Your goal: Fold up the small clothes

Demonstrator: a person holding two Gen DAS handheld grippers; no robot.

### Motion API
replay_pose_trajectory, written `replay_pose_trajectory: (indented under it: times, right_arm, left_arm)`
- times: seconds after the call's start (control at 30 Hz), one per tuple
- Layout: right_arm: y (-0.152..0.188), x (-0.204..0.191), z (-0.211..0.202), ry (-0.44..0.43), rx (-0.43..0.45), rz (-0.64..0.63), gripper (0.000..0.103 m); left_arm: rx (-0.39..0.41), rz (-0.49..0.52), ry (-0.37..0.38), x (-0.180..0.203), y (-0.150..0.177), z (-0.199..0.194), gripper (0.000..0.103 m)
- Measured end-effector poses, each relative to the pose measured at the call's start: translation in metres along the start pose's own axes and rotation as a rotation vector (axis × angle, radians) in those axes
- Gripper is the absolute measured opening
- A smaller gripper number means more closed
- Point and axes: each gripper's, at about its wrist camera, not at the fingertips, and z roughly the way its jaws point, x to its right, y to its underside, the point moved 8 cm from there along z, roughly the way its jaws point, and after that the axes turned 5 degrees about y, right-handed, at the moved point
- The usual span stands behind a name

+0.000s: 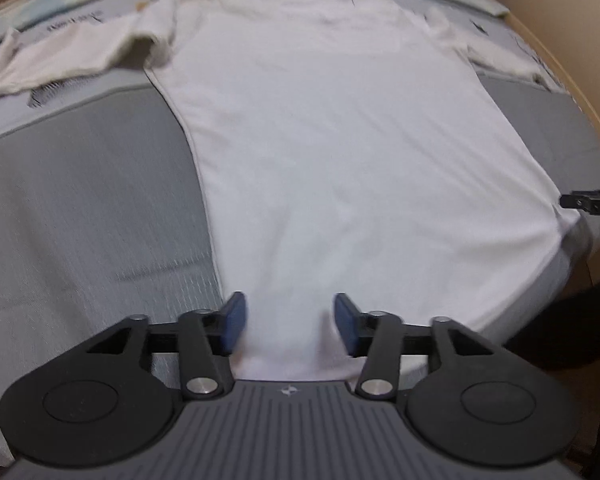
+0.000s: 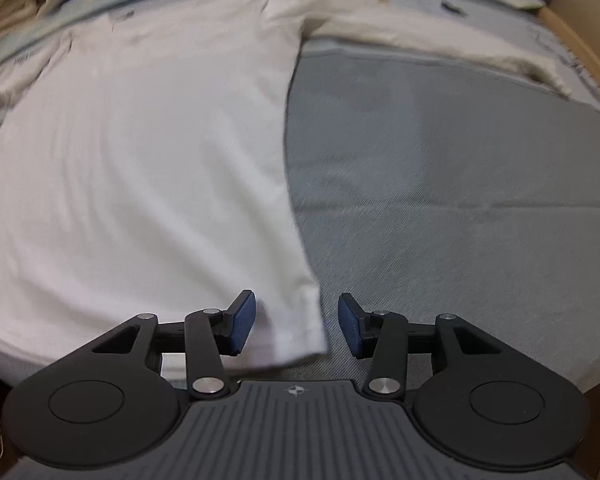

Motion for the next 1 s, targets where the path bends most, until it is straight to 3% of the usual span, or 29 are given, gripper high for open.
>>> replay_pose_trajectory:
  times: [0.1,0.27,0.37,0.43,0.77,1.0]
  right_arm:
    - [-0.008,0.005,-0.008,0.016,0.082,0.016,0.048]
    - [-0.031,0.016,-0.037,0.029,0.237,0.088,0.048]
    - [-0.045,0.020,-0.063,0.027,0.352,0.136,0.056]
    - [-0.051,0.022,-0.071,0.038,0.391,0.165,0.062]
    - [-0.083,-0.003,-0.074,0.022,0.431,0.180,0.062]
    - [-0.097,-0.019,-0.069,0.024,0.405,0.189,0.062]
  left_arm:
    - [0.043,-0.004,-0.029,-0.002,-0.005,-0.008,0.070]
    - [0.170,-0.065,-0.026,-0.008,-0.029,-0.024,0.074]
    - [0.297,-0.076,-0.029,-0.006,-0.051,-0.038,0.083]
    - [0.356,-0.072,-0.029,-0.002,-0.059,-0.047,0.083]
    - [0.432,-0.065,-0.067,0.002,-0.080,-0.045,0.083]
    - [0.467,-0.090,-0.050,-0.003,-0.099,-0.046,0.083]
